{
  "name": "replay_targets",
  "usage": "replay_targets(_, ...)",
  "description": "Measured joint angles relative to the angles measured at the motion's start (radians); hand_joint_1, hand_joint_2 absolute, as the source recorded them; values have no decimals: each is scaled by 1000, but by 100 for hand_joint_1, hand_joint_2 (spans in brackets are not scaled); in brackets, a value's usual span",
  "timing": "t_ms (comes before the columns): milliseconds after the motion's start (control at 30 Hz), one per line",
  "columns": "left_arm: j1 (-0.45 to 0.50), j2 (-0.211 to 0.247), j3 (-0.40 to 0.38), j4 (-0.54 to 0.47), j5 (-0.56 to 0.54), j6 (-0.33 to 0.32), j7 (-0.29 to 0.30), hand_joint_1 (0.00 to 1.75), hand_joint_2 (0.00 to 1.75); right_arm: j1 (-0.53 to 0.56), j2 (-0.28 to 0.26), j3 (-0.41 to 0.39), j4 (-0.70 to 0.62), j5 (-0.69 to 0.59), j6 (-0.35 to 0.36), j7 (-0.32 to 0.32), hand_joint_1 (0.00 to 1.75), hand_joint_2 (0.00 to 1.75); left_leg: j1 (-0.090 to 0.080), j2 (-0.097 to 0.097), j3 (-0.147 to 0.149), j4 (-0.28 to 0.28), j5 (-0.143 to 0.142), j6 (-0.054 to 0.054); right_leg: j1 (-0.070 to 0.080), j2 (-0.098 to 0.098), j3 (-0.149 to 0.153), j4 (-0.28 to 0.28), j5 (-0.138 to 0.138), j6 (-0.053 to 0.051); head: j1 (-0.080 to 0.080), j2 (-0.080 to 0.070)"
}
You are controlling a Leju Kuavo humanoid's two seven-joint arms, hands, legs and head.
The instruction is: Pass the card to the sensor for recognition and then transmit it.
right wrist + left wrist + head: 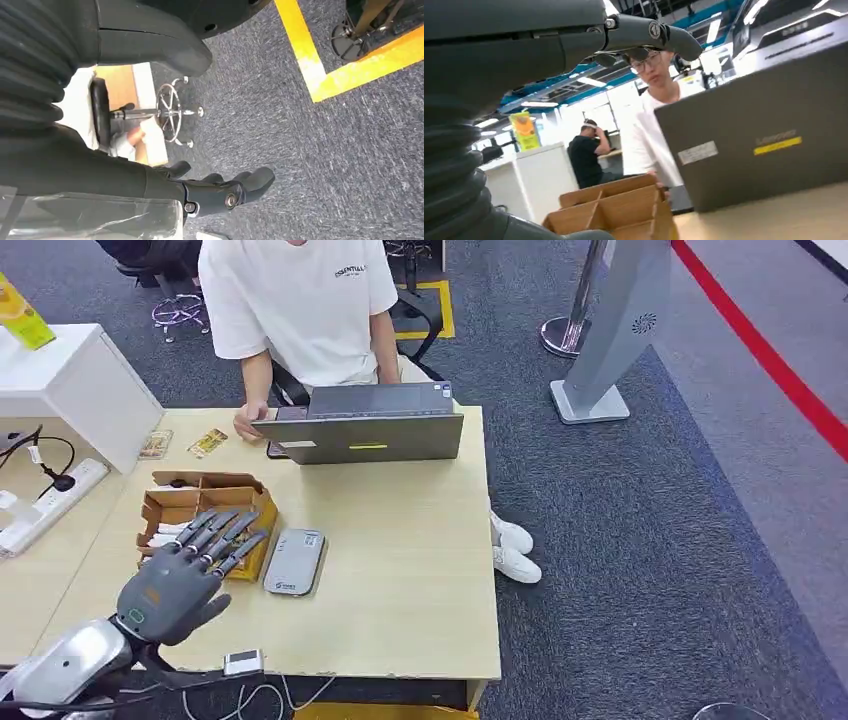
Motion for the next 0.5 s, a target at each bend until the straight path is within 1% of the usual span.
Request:
replay_targets(67,-18,-10,-2,28,-27,-10,30,0,175,-1,1,-1,0,-2,1,3,0,175,0,0,0,0,0,0,0,0,0,0,0,0,0,0)
replay_targets(133,-26,-18,-4,47,-33,-13,37,0,175,-1,2,-1,0,-3,2,3,0,175,0,0,0,0,0,0,0,0,0,0,0,0,0,0)
replay_targets(333,-56,-41,-9,99,-34,-36,44,0,175,-1,2,-1,0,-2,8,14,0,175,0,0,0,0,0,0,0,0,0,0,0,0,0,0)
replay_targets(500,-74,-64,-14,134,-33,-41,45,0,175,-1,2,-1,0,-2,13,18,0,175,0,0,0,0,0,0,0,0,0,0,0,0,0,0)
